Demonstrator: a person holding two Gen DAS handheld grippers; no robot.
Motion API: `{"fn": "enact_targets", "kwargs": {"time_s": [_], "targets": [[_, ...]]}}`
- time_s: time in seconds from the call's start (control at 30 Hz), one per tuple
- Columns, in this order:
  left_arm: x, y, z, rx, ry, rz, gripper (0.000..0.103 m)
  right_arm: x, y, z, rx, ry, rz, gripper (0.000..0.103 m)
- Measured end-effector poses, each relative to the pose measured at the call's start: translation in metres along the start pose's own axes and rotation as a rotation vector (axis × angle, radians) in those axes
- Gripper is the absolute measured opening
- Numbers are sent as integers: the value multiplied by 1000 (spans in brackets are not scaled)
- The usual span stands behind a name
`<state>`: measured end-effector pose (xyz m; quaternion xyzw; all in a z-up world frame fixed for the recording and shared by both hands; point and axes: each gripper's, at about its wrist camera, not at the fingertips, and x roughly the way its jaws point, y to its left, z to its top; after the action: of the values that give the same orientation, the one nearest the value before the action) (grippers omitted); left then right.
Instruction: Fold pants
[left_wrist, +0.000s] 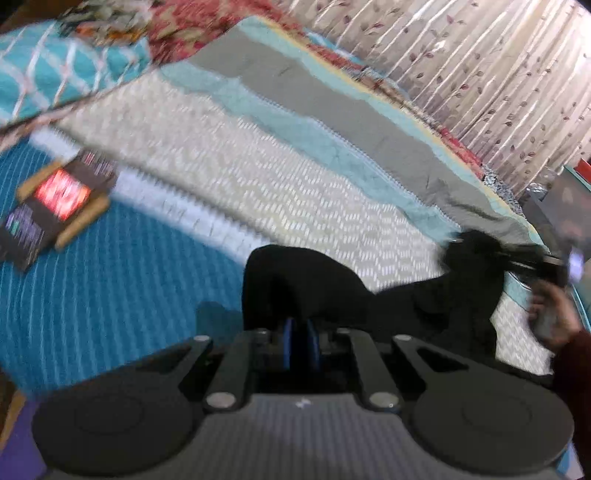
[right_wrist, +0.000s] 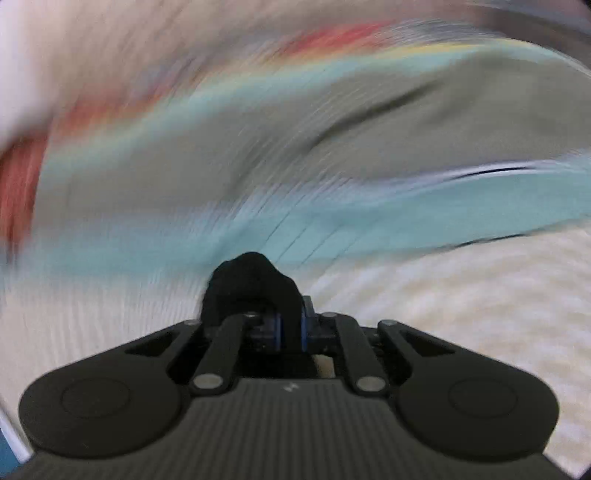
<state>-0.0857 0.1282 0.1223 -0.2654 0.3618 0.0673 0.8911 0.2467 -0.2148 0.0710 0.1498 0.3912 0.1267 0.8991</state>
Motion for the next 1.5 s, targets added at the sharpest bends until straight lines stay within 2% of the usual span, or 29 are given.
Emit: {"fn": "enact_targets", "kwargs": {"time_s": [0.03, 0.1, 0.2, 0.3, 0.33, 0.37, 0.4, 0.43, 0.47, 0.5, 0.57, 0.6, 0.63, 0.7, 0.73, 0.87, 0.97, 1.07, 1.1, 1.13, 1.2, 1.23, 1.27, 1.3, 1.33, 1.37, 1.43, 1.5], "targets": [[4, 0, 13, 18, -8, -7, 9, -22, -25, 20, 96, -57, -8, 11], [24, -12, 42, 56, -40, -41, 9, -75, -74, 49, 201, -178, -85, 11], [58, -44, 81, 135, -83, -146, 9, -125, -116, 94, 226, -324, -212, 12], [105, -98, 111, 214, -97, -133, 9, -120, -128, 121, 247, -351, -310, 14], [120, -112, 118, 237, -109, -108, 9, -116, -137, 125, 263, -348, -323, 20], [145, -131, 125, 262, -127, -54, 9, -115, -145, 119, 278, -338, -324, 23], [170, -144, 129, 273, -121, -1, 12, -110, -156, 117, 292, -323, -324, 42], [189, -152, 131, 275, -96, 43, 17, -100, -163, 115, 307, -292, -340, 73], [211, -157, 132, 276, -53, 92, 17, -89, -167, 106, 335, -258, -386, 82], [226, -155, 127, 270, -5, 129, 17, -84, -171, 93, 366, -233, -422, 83], [227, -143, 117, 250, 44, 105, 17, -72, -179, 74, 397, -178, -386, 80], [218, -134, 111, 248, 58, 79, 22, -70, -179, 66, 390, -164, -360, 78], [207, -124, 103, 246, 62, 61, 32, -75, -177, 52, 371, -158, -345, 78], [172, -96, 87, 226, 54, 35, 46, -102, -183, 25, 330, -160, -287, 78], [153, -85, 80, 213, 61, 31, 49, -109, -182, 12, 305, -153, -246, 78], [102, -35, 35, 105, 214, -52, 52, -152, -172, -39, 239, -142, -112, 78], [82, -5, -7, -61, 310, -146, 61, -179, -163, -75, 240, -132, -64, 79], [81, 12, -42, -285, 391, -274, 76, -231, -165, -127, 234, -136, -67, 79], [86, 17, -53, -371, 419, -330, 86, -234, -160, -134, 233, -135, -73, 79], [91, 19, -59, -419, 431, -362, 87, -254, -164, -154, 242, -135, -76, 79], [102, 21, -66, -515, 438, -395, 88, -264, -162, -172, 264, -117, -78, 79], [106, 21, -68, -548, 430, -417, 82, -266, -162, -175, 268, -101, -82, 79], [110, 21, -68, -571, 422, -440, 67, -264, -160, -176, 272, -91, -91, 79], [117, 23, -66, -597, 430, -450, 21, -263, -160, -176, 277, -83, -91, 79], [121, 26, -65, -618, 443, -449, 14, -262, -159, -178, 279, -72, -80, 79], [118, 28, -63, -623, 429, -444, 14, -261, -157, -182, 282, -59, -80, 79], [85, 27, -43, -508, 319, -429, 13, -259, -151, -183, 272, -43, -90, 75], [29, 40, -19, -391, 164, -439, 13, -263, -143, -177, 240, -68, -73, 75]]}}
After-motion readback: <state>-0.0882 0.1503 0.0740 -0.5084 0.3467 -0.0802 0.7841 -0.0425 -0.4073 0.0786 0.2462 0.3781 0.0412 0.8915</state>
